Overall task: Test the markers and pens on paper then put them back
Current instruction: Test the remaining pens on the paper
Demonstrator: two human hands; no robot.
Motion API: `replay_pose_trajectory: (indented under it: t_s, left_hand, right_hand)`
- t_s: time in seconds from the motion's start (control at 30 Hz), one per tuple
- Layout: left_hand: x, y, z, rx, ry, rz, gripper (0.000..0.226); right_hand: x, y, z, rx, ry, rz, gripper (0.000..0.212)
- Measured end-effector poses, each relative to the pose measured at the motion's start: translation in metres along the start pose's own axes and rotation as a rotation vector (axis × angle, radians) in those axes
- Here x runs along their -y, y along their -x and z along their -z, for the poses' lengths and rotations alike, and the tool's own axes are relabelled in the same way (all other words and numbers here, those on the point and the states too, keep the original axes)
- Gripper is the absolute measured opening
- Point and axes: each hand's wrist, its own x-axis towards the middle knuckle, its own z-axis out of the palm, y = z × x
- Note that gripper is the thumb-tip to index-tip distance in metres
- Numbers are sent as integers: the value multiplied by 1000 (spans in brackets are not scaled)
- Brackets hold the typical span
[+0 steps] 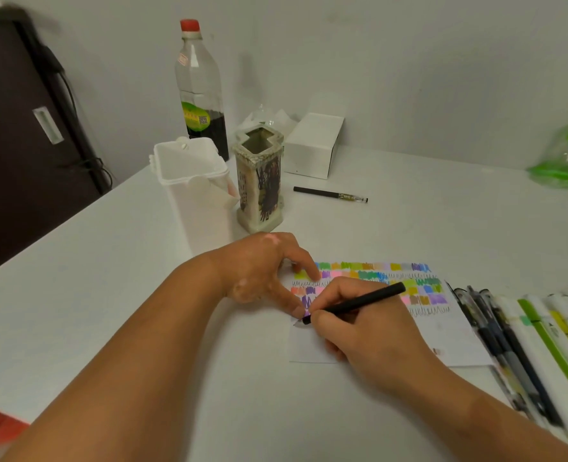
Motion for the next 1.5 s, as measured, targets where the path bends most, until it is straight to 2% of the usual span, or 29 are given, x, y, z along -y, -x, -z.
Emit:
replay_pose_trajectory:
  t_s: [0.4,0.7,0.8,0.87,0.93,1.03,1.1,1.27,1.37,1.5]
  left_hand:
    - [-1,1,0,24,-10,19,52]
    - [0,0,0,27,5,14,51]
    - [1,1,0,30,7,14,58]
    - [2,1,0,5,31,21,68]
    - [2,1,-1,-81,104,58,68]
    - [1,-5,-5,-251,362,88,33]
    - [-2,-6,-6,-304,542,66,21]
    - [-12,-9,-16,-269,680,-62,20]
    - [-19,-8,-19,-243,763,-113,25]
    - [-20,-9,-20,-209,731,-114,25]
  right_hand:
    - [0,1,1,5,48,16,16]
    - [-5,0,0,-55,70,18,16]
    - [-5,2,2,-102,75,36,20]
    - [-6,2,8,-178,-13,51,26]
    - [-8,0,20,-243,-144,48,28]
    - [-10,-6,37,-308,-347,24,25]
    - [-12,-9,44,-327,-397,25,24]
    - [-14,-10,55,-340,-548,41,34]
    - [-12,-10,59,-352,-599,56,21]
    - [-11,-10,59,-340,-590,63,15]
